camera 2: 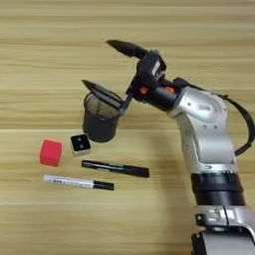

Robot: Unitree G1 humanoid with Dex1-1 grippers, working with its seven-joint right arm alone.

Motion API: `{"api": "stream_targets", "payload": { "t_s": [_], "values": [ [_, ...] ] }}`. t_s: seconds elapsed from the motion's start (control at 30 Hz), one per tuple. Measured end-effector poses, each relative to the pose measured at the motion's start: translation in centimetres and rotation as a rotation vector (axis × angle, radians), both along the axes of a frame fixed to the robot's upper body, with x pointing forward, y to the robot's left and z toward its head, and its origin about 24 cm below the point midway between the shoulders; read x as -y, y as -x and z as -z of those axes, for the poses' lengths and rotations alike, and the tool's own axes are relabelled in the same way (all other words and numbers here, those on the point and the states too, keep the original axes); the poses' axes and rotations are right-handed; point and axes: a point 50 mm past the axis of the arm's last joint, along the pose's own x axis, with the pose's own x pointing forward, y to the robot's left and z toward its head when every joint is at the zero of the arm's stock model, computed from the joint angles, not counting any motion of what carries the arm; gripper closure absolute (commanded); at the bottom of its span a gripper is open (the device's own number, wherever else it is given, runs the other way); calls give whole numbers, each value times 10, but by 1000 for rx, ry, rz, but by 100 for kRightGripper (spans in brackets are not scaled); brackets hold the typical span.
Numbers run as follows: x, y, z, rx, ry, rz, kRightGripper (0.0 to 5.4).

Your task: Move the objects on the table

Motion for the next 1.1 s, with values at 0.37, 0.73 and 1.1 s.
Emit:
{"api": "stream_targets", "payload": {
  "t_s": [0.37, 0.73, 1.1],
  "values": [
    [7, -11, 8, -138, -48, 95, 2],
    [14, -14, 10, -188, -47, 106, 2],
    [14, -14, 11, -191, -40, 90, 2]
  ]
}}
